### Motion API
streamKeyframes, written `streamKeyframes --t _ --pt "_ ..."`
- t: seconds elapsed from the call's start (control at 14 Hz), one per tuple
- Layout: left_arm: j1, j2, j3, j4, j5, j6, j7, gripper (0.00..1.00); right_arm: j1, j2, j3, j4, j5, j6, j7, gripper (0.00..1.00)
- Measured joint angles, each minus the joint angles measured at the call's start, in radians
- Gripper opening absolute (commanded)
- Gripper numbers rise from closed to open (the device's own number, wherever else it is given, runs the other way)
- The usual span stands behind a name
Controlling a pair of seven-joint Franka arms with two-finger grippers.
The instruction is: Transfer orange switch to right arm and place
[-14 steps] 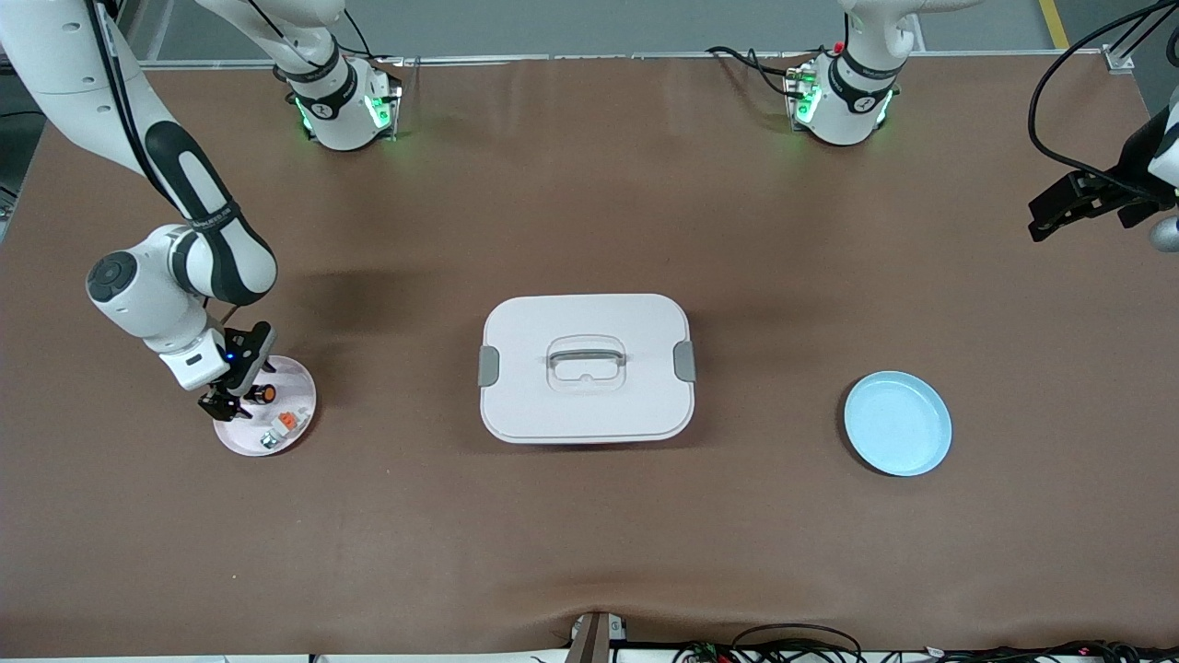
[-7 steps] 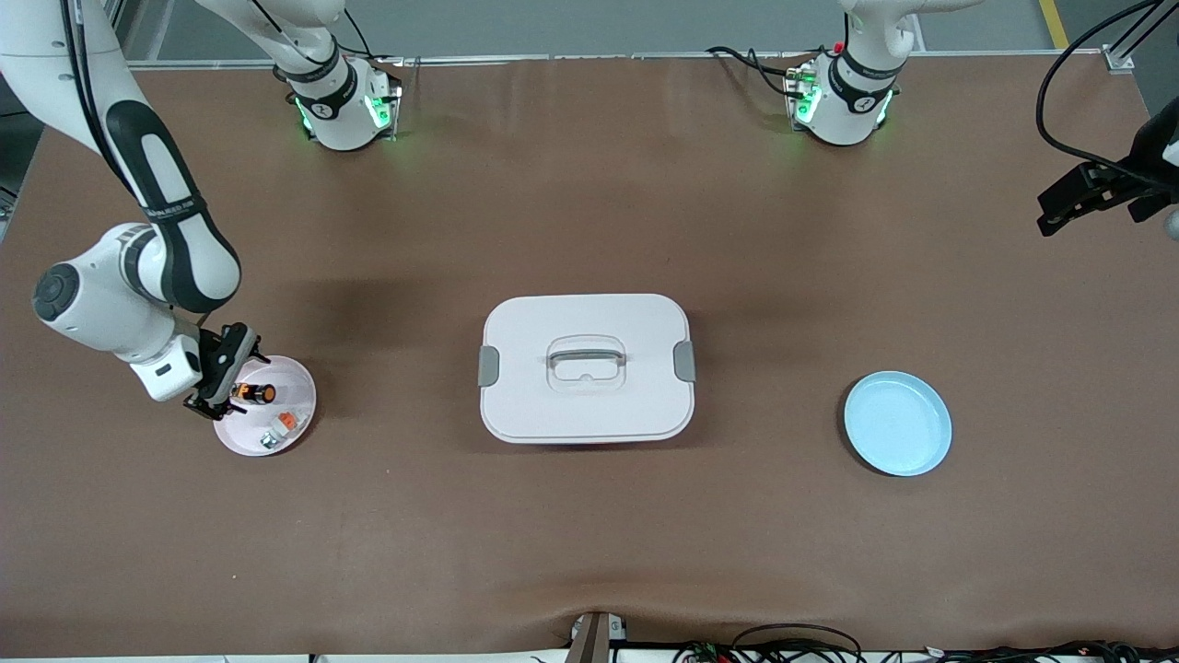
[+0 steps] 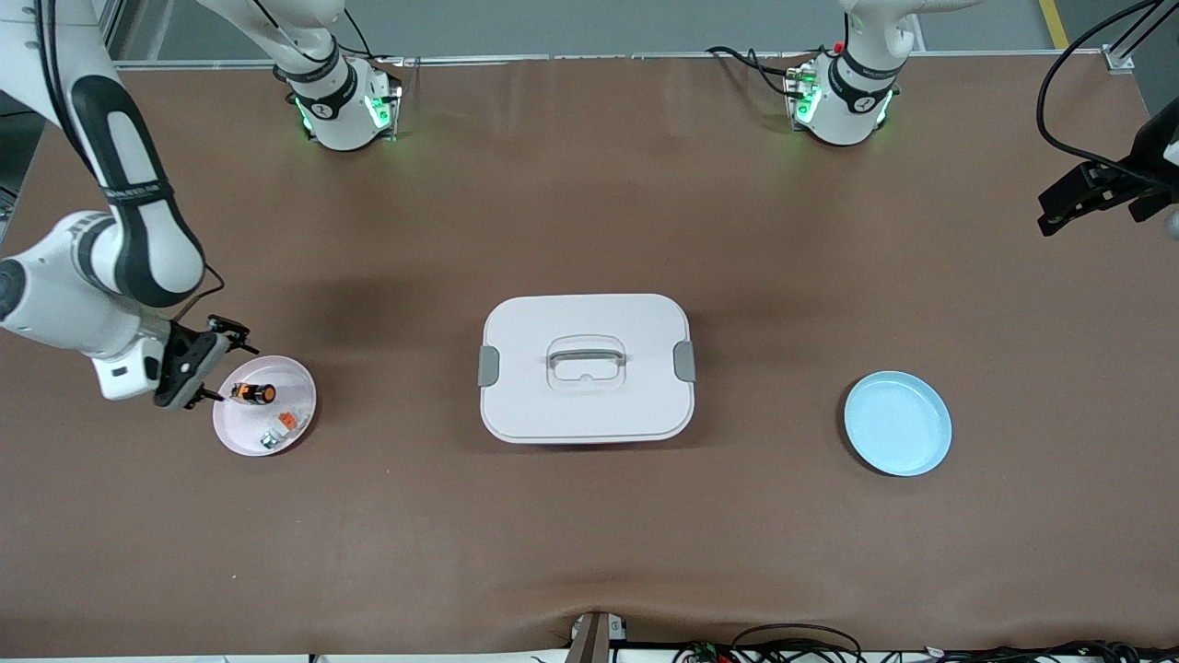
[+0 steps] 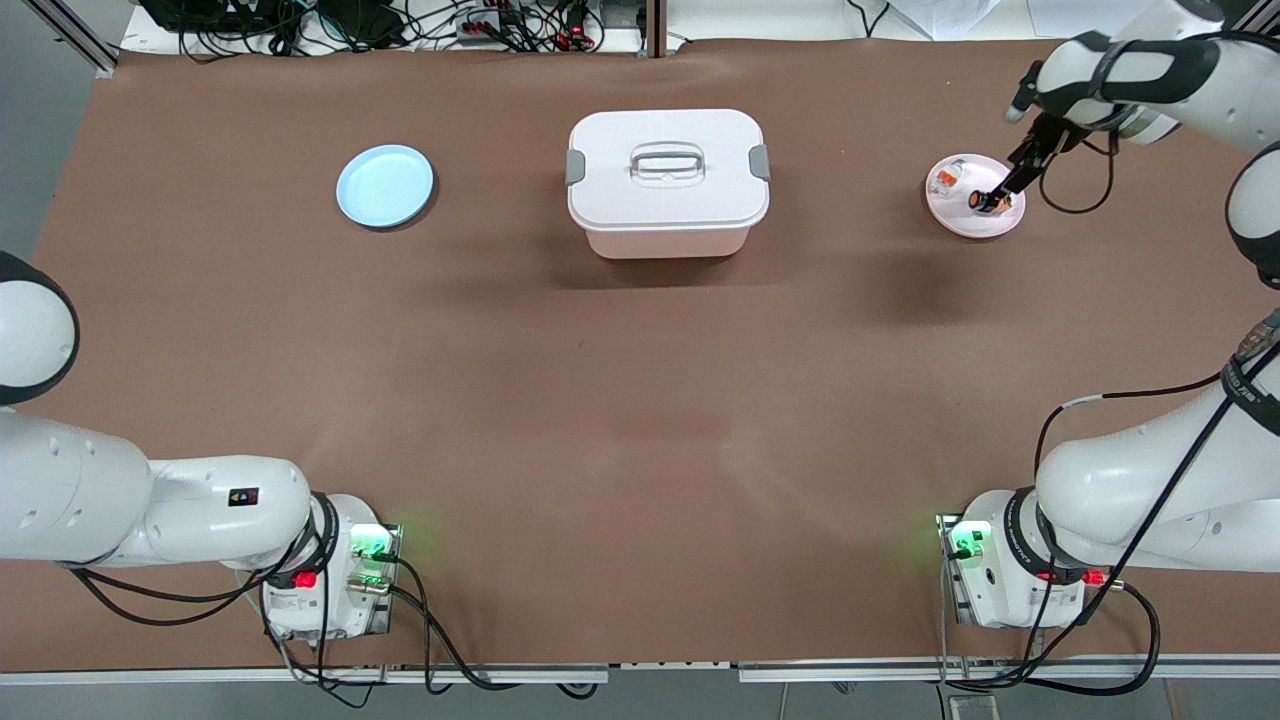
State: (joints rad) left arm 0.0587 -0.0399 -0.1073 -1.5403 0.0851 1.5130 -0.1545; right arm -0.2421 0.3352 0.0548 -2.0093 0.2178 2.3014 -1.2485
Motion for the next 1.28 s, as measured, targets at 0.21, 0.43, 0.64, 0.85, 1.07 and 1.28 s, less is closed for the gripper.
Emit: streamKeyframes --t 0.21,0.43,0.64,0.85,1.07,1.28 --pt "0.000 0.000 0.000 -0.001 0.000 0.000 0.000 1.00 -0.021 -0.067 -0.008 0.040 -0.001 -0.112 0.229 1.00" --pt "0.000 0.000 0.000 -0.001 0.000 0.000 0.000 1.00 -0.035 -0.103 -0.014 0.054 -0.001 -0.166 0.416 1.00" --pt "0.001 0.000 0.000 -0.001 0.000 0.000 0.000 1.00 -0.060 -0.126 -0.015 0.062 -0.002 -0.189 0.600 1.00" --pt "0.007 0.000 0.004 -0.001 0.000 0.003 0.000 1.00 -0.055 -0.166 -0.005 0.078 -0.088 -0.222 0.787 1.00" --pt "0.008 0.001 0.005 -0.001 0.000 0.013 0.000 1.00 -0.051 -0.188 0.000 0.169 -0.123 -0.366 0.938 1.00" --pt "0.008 0.003 0.005 -0.001 0.000 0.015 0.000 1.00 -0.024 -0.196 0.007 0.267 -0.149 -0.445 1.125 1.00"
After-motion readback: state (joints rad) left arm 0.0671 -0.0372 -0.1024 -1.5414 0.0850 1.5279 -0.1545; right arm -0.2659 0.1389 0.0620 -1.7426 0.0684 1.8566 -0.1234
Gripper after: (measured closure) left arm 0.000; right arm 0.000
